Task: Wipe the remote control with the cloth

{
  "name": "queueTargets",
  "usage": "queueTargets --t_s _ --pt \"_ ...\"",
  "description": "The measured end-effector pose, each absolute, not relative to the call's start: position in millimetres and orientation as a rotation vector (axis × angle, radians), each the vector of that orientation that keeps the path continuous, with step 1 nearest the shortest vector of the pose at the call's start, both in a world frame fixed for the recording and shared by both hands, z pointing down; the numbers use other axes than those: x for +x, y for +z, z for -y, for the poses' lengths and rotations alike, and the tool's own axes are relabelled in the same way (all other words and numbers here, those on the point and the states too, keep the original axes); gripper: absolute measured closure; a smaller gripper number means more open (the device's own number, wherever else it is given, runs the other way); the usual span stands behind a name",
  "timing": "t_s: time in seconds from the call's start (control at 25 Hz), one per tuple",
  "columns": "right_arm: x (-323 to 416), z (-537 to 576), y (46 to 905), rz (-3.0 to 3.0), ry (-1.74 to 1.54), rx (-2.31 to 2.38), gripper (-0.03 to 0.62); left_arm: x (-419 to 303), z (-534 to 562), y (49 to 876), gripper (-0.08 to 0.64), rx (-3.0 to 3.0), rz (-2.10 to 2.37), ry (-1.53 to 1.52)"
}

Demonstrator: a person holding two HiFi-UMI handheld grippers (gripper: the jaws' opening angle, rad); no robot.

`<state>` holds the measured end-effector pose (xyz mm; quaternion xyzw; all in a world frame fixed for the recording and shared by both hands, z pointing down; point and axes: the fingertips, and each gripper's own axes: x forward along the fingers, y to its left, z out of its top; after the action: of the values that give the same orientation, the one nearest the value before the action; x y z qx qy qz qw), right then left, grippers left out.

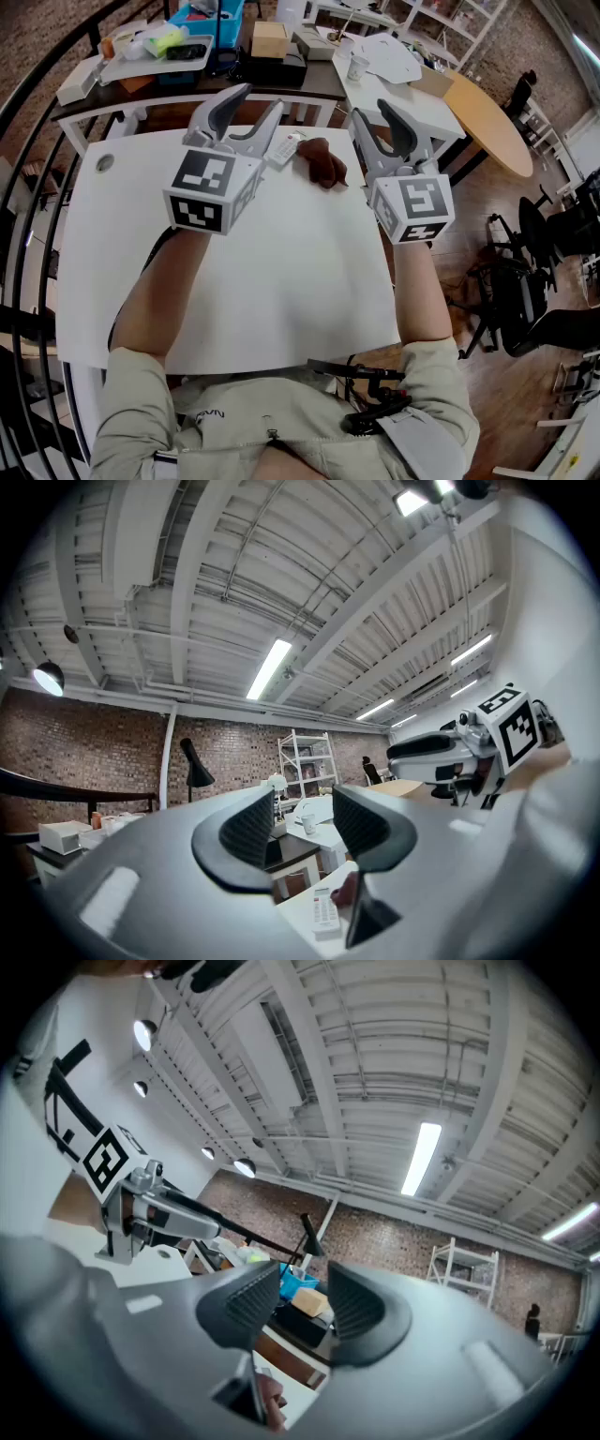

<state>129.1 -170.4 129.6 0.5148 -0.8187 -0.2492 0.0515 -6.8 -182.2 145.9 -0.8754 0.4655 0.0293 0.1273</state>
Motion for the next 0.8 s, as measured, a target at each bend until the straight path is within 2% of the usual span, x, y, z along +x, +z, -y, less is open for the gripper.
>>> queueTargets --t_s 0.28,0.56,0.72,0.8 --pt "129 237 139 2.583 -0.547 1.598 0.378 19 251 172 0.277 -2.694 -1.348 0.002" --pt "134 282 207 2.571 -0.282 1.49 0.34 34 290 270 0.223 -2.829 -1.366 -0.267" --pt "122 302 259 2.423 -0.207 1.303 0.301 49 303 305 0.187 -2.863 -1.309 -0.441" --pt "118 309 281 2.351 -0.174 1.226 0.301 53 307 320 0.177 -2.878 -1.286 -0.518"
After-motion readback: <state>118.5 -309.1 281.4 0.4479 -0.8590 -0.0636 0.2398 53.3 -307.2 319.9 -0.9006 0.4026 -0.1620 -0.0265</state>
